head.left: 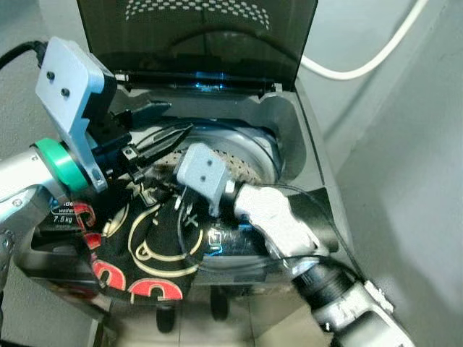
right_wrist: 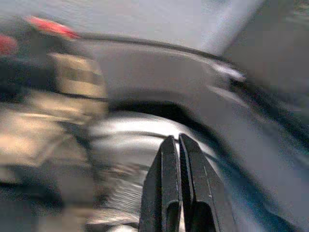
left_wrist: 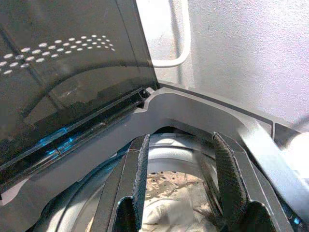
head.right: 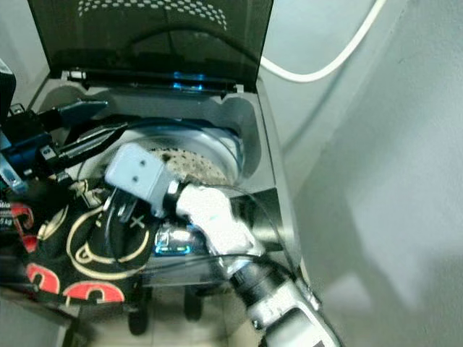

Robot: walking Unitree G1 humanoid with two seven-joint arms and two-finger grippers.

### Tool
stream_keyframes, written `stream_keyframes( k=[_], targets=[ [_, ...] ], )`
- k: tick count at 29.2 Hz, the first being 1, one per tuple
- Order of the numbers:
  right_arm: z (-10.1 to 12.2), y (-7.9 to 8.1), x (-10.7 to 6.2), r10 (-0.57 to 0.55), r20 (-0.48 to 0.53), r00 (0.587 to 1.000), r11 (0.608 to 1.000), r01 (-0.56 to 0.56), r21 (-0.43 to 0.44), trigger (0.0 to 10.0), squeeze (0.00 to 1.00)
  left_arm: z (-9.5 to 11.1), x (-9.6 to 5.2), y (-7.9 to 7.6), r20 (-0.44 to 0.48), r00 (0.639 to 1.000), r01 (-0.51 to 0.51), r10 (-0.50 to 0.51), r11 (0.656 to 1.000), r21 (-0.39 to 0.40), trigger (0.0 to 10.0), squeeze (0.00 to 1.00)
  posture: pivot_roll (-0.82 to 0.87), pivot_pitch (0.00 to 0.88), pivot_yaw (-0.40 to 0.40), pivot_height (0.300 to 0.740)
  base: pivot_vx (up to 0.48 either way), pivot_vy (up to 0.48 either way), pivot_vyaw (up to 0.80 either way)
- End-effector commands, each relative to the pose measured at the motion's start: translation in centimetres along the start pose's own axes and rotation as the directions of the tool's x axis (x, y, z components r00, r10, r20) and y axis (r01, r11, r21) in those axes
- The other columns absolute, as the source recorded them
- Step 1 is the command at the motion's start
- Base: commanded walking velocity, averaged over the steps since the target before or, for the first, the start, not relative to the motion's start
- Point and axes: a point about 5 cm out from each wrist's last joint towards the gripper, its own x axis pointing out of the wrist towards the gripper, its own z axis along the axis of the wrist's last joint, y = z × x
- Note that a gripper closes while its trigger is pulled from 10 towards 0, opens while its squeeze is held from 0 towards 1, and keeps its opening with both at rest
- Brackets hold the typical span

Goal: Clothes washing

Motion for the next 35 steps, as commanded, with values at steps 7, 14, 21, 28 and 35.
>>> stream_keyframes(
  k=[7, 14, 21, 28, 35],
  targets=[
    [0.5, -5.5, -0.8, -0.365, 0.032, 0.931, 0.924, 0.366, -0.107, 10.0, 0.0, -0.2, 0.2, -0.5, 0.004, 1.0, 0.013, -0.013, 1.0, 0.002, 10.0, 0.0, 0.24, 0.102, -0.014, 0.74, 0.0, 0.0, 0.0],
    [0.7, -5.9, -1.1, -0.382, 0.068, 0.922, 0.924, 0.384, -0.004, 10.0, 0.0, -0.2, 0.2, -0.6, 0.007, 1.0, 0.014, -0.014, 1.0, 0.0, 10.0, 0.0, 0.24, 0.103, -0.013, 0.74, 0.0, 0.0, 0.0],
    [0.9, -4.7, -1.8, -0.245, 0.139, 0.96, 0.961, 0.221, 0.166, 10.0, 0.0, 0.0, 0.3, -0.6, 0.014, 1.0, 0.01, -0.01, 1.0, 0.004, 10.0, 0.0, 0.24, 0.107, -0.012, 0.74, 0.0, 0.0, 0.0],
    [0.2, -7.1, -3.3, -0.501, 0.092, 0.86, 0.849, 0.468, 0.244, 10.0, 0.0, 0.2, 0.7, 0.1, 0.067, 0.995, -0.07, 0.07, 0.998, 0.006, 10.0, 0.0, 0.24, 0.11, -0.008, 0.74, 0.0, 0.0, 0.0],
    [0.1, -8.7, -5.9, -0.712, 0.03, 0.702, 0.67, 0.666, 0.328, 10.0, 0.0, -2.0, 1.7, 1.3, 0.059, 0.957, -0.283, 0.284, 0.959, -0.026, 10.0, 0.0, 0.24, 0.107, -0.006, 0.74, 0.0, 0.0, 0.0]
  ],
)
